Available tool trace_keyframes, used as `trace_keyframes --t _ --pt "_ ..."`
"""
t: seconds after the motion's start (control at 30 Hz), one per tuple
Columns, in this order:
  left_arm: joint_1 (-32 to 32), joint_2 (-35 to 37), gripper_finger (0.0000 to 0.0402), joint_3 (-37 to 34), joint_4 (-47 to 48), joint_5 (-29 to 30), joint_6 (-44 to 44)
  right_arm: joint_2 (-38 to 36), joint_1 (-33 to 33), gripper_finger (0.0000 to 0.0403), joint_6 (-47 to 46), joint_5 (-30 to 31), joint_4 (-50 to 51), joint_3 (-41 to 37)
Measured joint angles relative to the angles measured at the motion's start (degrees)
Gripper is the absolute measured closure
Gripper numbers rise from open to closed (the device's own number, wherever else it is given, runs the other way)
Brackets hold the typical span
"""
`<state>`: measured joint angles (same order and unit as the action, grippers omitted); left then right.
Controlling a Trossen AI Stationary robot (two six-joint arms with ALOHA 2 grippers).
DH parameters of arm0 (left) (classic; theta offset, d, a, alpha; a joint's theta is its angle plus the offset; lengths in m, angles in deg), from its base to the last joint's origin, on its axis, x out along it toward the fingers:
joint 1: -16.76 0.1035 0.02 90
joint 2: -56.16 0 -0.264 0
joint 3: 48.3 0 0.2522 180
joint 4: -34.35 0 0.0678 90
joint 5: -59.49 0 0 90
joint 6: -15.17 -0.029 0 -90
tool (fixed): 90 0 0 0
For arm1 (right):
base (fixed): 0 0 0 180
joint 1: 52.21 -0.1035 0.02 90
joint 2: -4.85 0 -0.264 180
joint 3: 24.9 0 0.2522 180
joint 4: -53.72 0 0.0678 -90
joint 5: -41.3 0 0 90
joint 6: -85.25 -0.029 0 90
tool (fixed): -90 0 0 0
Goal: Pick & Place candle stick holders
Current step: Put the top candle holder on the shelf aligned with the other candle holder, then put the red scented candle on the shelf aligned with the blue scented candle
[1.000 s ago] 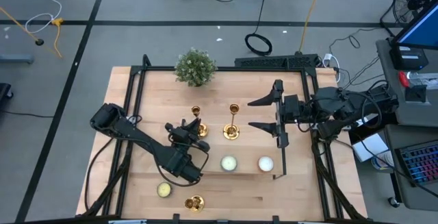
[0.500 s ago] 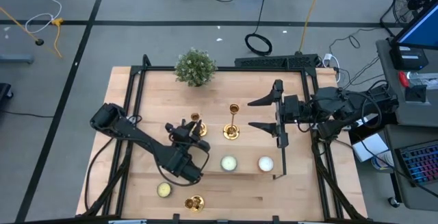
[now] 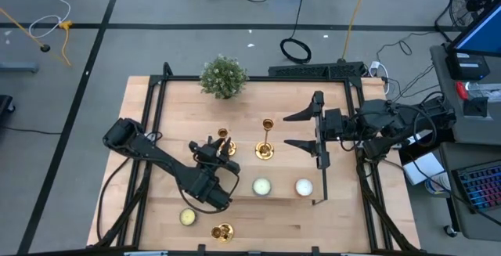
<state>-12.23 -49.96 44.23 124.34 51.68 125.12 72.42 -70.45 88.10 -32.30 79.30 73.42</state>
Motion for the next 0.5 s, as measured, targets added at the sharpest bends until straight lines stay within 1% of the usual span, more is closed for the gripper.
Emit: trace_keyframes --t 0.17,0.23,0.33,0.5 --pt "-0.02 0.02 0.0306 0.81 0.2 -0.31 -0.44 -0.02 0.0 0.0145 0.0 -0.02 0.0 -0.01" --pt "0.0 0.02 0.0299 1.24 0.22 -1.03 -1.21 -0.02 0.0 0.0145 0.0 0.0 0.0 -0.01" --pt "0.0 0.02 0.0277 2.09 0.33 -1.73 -2.4 -0.05 0.0 0.0145 -0.17 0.0 0.0 -0.01" --pt "0.0 0.04 0.0222 4.13 0.73 -3.7 -5.76 -0.58 0.0 0.0145 -0.2 0.01 0.06 -0.01"
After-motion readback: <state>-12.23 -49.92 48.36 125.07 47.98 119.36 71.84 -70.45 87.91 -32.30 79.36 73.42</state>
